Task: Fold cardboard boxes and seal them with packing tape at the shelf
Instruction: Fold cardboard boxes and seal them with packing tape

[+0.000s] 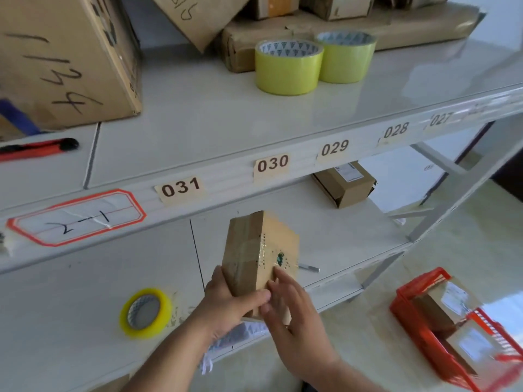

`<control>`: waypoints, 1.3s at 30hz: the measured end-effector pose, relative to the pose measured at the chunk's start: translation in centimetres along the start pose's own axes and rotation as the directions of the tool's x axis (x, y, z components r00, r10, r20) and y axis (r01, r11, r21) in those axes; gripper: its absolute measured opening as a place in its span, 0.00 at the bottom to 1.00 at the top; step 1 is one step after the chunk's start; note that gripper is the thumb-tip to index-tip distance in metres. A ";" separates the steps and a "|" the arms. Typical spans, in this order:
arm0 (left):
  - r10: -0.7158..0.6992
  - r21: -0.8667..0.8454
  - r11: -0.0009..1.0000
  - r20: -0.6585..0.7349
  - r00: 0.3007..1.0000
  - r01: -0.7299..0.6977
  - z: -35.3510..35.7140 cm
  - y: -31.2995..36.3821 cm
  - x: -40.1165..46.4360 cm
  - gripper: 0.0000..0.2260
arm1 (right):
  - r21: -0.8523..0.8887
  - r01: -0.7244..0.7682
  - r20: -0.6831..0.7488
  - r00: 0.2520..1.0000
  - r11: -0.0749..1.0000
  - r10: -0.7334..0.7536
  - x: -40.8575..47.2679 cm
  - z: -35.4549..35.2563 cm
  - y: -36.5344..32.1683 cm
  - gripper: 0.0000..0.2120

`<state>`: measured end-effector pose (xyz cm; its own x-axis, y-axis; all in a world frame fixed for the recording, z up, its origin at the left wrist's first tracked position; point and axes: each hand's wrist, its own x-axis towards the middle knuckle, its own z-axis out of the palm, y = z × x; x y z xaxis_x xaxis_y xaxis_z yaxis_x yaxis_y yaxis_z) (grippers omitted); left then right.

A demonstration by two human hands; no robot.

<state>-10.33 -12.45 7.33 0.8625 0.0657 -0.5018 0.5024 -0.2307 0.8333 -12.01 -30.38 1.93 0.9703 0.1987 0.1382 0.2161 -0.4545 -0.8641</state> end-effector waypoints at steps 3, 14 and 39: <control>0.109 -0.010 0.994 0.001 0.994 -0.109 1.3 0.6 -0.4 0.33 | 0.096 -0.097 -0.126 0.986 0.991 0.109 -1.0 -2.0 -1.0 0.18; 0.825 0.563 0.181 0.359 0.436 -0.806 10.9 3.7 -3.0 0.34 | 0.815 -0.316 -0.117 0.731 0.486 0.672 -1.9 -13.1 -1.0 0.42; 0.087 0.215 0.928 0.670 0.737 -0.305 45.4 13.8 2.8 0.18 | 0.894 -0.224 -0.276 0.405 0.388 0.872 -12.1 -38.5 17.3 0.12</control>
<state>-3.79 -59.57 6.87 0.6391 -0.6219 -0.4526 0.1894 -0.4430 0.8763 -15.77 -74.08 3.95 0.6113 -0.5557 -0.5635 -0.2313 0.5555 -0.7987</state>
